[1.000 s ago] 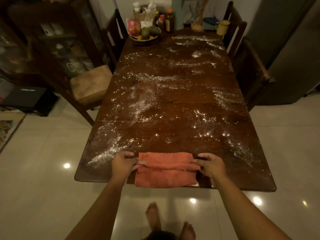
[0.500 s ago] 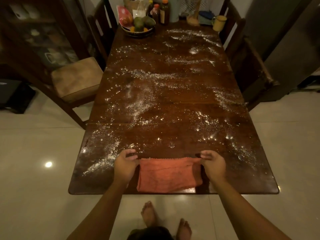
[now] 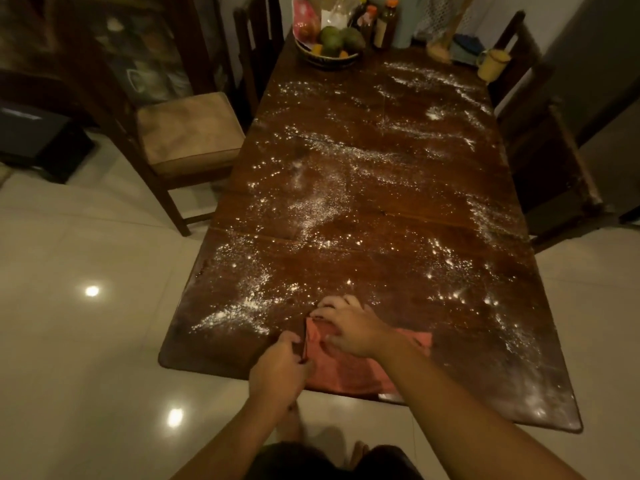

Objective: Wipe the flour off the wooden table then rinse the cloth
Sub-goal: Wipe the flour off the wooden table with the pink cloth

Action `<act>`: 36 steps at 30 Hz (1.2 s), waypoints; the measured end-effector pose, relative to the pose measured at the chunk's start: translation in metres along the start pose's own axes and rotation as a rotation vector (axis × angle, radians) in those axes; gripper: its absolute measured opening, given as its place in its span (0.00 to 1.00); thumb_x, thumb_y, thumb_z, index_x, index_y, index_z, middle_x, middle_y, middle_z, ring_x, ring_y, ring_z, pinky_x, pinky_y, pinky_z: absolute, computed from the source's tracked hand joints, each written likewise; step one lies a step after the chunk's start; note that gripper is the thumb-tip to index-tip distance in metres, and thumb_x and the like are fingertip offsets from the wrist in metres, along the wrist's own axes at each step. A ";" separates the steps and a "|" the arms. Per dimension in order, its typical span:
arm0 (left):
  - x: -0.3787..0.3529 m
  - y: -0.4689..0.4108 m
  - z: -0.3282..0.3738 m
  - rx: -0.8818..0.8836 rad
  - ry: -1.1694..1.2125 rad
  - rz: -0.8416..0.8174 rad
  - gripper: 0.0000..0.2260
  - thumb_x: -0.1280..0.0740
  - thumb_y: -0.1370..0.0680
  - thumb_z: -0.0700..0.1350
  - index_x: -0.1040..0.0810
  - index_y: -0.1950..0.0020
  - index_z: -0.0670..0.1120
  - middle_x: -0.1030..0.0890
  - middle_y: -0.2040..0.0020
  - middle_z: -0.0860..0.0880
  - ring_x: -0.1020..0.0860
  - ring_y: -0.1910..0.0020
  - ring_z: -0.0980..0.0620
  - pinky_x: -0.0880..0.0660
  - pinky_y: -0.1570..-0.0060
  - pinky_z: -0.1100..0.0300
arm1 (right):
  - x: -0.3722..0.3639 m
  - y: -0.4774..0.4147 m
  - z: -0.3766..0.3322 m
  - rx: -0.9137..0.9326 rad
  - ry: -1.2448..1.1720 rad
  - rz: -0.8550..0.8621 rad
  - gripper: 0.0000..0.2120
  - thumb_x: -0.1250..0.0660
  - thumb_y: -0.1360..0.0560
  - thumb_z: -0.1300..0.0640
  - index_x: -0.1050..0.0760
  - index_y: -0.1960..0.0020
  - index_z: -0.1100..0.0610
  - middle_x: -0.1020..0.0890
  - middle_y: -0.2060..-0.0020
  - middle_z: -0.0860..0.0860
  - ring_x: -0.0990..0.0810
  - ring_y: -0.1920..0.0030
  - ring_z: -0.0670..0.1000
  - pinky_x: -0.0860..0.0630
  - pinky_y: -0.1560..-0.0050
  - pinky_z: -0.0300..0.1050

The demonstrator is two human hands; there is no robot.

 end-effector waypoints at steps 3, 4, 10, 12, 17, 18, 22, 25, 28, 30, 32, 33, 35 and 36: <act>-0.003 0.004 -0.006 0.024 -0.063 -0.010 0.20 0.28 0.28 0.57 0.30 0.39 0.58 0.20 0.56 0.59 0.20 0.54 0.57 0.29 0.61 0.60 | -0.002 -0.015 -0.011 0.038 0.114 -0.062 0.29 0.33 0.23 0.50 0.38 0.24 0.41 0.34 0.27 0.47 0.37 0.29 0.56 0.35 0.35 0.62; -0.006 0.004 -0.009 0.036 -0.059 -0.017 0.19 0.28 0.28 0.56 0.29 0.40 0.58 0.20 0.56 0.59 0.21 0.54 0.58 0.29 0.60 0.60 | -0.003 -0.019 -0.012 0.050 0.156 -0.070 0.29 0.33 0.23 0.50 0.38 0.25 0.41 0.34 0.28 0.48 0.36 0.30 0.56 0.35 0.36 0.62; -0.028 0.006 -0.014 0.024 0.204 -0.030 0.10 0.25 0.29 0.45 0.21 0.51 0.52 0.20 0.60 0.57 0.21 0.60 0.58 0.23 0.58 0.62 | -0.004 -0.021 -0.003 0.099 0.174 -0.016 0.13 0.37 0.21 0.53 0.26 0.38 0.43 0.26 0.40 0.48 0.30 0.37 0.54 0.35 0.40 0.58; -0.031 0.011 -0.008 -0.003 0.328 -0.003 0.07 0.25 0.30 0.41 0.19 0.56 0.51 0.18 0.62 0.54 0.19 0.61 0.58 0.20 0.57 0.57 | -0.001 -0.014 0.010 0.112 0.029 0.010 0.11 0.36 0.21 0.53 0.24 0.41 0.43 0.26 0.44 0.46 0.27 0.40 0.53 0.30 0.39 0.57; -0.045 0.030 0.038 -0.093 0.438 0.017 0.06 0.26 0.28 0.40 0.18 0.56 0.50 0.18 0.64 0.54 0.20 0.64 0.60 0.24 0.62 0.63 | 0.010 0.022 0.074 0.151 -0.296 0.163 0.10 0.32 0.25 0.51 0.23 0.45 0.41 0.23 0.47 0.40 0.23 0.45 0.45 0.24 0.43 0.53; -0.051 0.033 0.049 -0.105 0.449 0.003 0.05 0.26 0.28 0.41 0.18 0.56 0.51 0.17 0.63 0.54 0.19 0.63 0.59 0.23 0.61 0.62 | 0.012 0.031 0.088 0.153 -0.307 0.180 0.10 0.31 0.25 0.51 0.22 0.46 0.40 0.24 0.47 0.38 0.24 0.45 0.44 0.24 0.42 0.52; -0.089 0.043 0.091 -0.141 0.409 -0.032 0.05 0.26 0.27 0.48 0.18 0.52 0.53 0.17 0.59 0.54 0.19 0.59 0.59 0.20 0.56 0.58 | 0.018 0.066 0.139 0.157 -0.321 0.215 0.15 0.28 0.26 0.56 0.25 0.51 0.35 0.24 0.49 0.35 0.24 0.45 0.43 0.25 0.40 0.50; -0.115 0.049 0.114 -0.123 0.297 -0.023 0.06 0.28 0.26 0.52 0.19 0.49 0.56 0.18 0.57 0.59 0.20 0.57 0.62 0.21 0.54 0.59 | 0.020 0.081 0.162 0.160 -0.319 0.234 0.16 0.27 0.28 0.58 0.24 0.53 0.36 0.23 0.51 0.36 0.23 0.47 0.44 0.25 0.41 0.52; -0.130 0.055 0.135 -0.153 0.109 -0.007 0.09 0.32 0.24 0.57 0.22 0.45 0.59 0.21 0.57 0.64 0.23 0.55 0.66 0.27 0.48 0.61 | 0.015 0.089 0.180 0.129 -0.285 0.232 0.15 0.26 0.29 0.60 0.22 0.52 0.40 0.23 0.51 0.38 0.23 0.47 0.46 0.24 0.42 0.54; -0.138 0.055 0.144 -0.204 -0.026 -0.002 0.10 0.34 0.23 0.58 0.22 0.43 0.60 0.21 0.55 0.64 0.23 0.50 0.63 0.30 0.40 0.54 | 0.012 0.095 0.189 0.063 -0.240 0.208 0.17 0.29 0.29 0.60 0.23 0.54 0.36 0.25 0.48 0.36 0.24 0.45 0.47 0.24 0.42 0.54; -0.145 0.058 0.150 -0.234 -0.212 -0.014 0.12 0.37 0.20 0.57 0.24 0.39 0.58 0.20 0.46 0.60 0.25 0.43 0.58 0.38 0.35 0.53 | 0.012 0.098 0.184 0.052 -0.247 0.182 0.18 0.33 0.30 0.59 0.24 0.54 0.33 0.25 0.45 0.36 0.26 0.42 0.49 0.25 0.42 0.53; -0.147 0.059 0.151 -0.239 -0.281 -0.029 0.13 0.39 0.20 0.57 0.25 0.37 0.57 0.21 0.42 0.58 0.25 0.41 0.55 0.40 0.33 0.52 | 0.012 0.098 0.176 0.066 -0.239 0.158 0.17 0.35 0.30 0.56 0.23 0.50 0.34 0.26 0.42 0.37 0.28 0.40 0.50 0.26 0.40 0.53; -0.149 0.062 0.152 -0.251 -0.320 -0.021 0.12 0.40 0.19 0.57 0.24 0.39 0.57 0.20 0.44 0.57 0.25 0.41 0.54 0.41 0.31 0.51 | 0.012 0.095 0.154 0.123 -0.141 0.107 0.17 0.37 0.26 0.48 0.25 0.39 0.37 0.27 0.36 0.39 0.32 0.37 0.49 0.30 0.39 0.54; -0.148 0.065 0.151 -0.257 -0.282 -0.007 0.10 0.40 0.20 0.57 0.23 0.43 0.57 0.19 0.48 0.58 0.23 0.45 0.56 0.39 0.32 0.50 | 0.010 0.092 0.143 0.148 -0.063 0.089 0.18 0.38 0.24 0.44 0.28 0.35 0.37 0.29 0.35 0.40 0.33 0.36 0.49 0.32 0.40 0.55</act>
Point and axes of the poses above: each hand's wrist, its own y-axis away from the middle knuckle, its own x-axis out of the back of the hand, z = x × y, the point moved 4 cm from there along -y, towards the middle knuckle
